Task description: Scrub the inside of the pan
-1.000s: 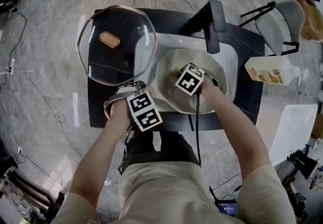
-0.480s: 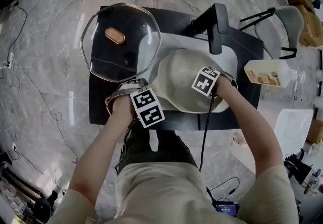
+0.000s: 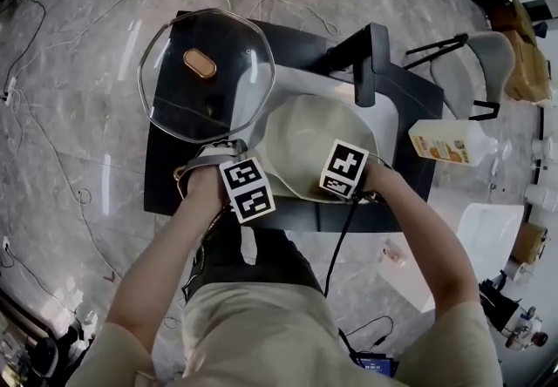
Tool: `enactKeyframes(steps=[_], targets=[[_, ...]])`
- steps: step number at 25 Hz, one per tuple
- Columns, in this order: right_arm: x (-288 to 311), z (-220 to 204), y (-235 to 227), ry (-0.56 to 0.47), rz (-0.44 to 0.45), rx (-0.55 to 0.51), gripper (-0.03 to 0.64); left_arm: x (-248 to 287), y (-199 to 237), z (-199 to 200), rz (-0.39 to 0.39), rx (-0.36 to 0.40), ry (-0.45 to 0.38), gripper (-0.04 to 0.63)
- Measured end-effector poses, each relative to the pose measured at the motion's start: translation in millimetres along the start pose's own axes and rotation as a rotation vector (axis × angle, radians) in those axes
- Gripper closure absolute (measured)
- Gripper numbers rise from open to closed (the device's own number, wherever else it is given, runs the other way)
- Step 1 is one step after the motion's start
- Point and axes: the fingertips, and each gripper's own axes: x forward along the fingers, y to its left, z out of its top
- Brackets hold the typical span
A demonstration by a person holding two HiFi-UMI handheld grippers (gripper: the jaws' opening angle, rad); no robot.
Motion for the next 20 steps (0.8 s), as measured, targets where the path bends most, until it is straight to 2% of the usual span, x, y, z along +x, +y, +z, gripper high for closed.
enactKeyframes(steps=[6,10,13,20], targets=[[7.5,52.4,-3.2,-0.209,0.094,0.121,0.526,-0.3,0.3,0.8,0.007,0.001,-0.002,0.377],[8.8,80.7,-21.4,-0.332,0.097,0.177,0.522,-0.5,0.2,1.0,0.008,0.003,-0.002,0.377],[9.9,95.9,-41.4,-0.383,0.038,0.197,0.52,-0.5,-0.3,-0.4,0.005,0.004,0.001,0.377],[6.1,102.8,-99.3,-0.431,-0.187,0.23,0.522,-0.8,1.1,0.5,0.005,0.001,0.0,0.377]])
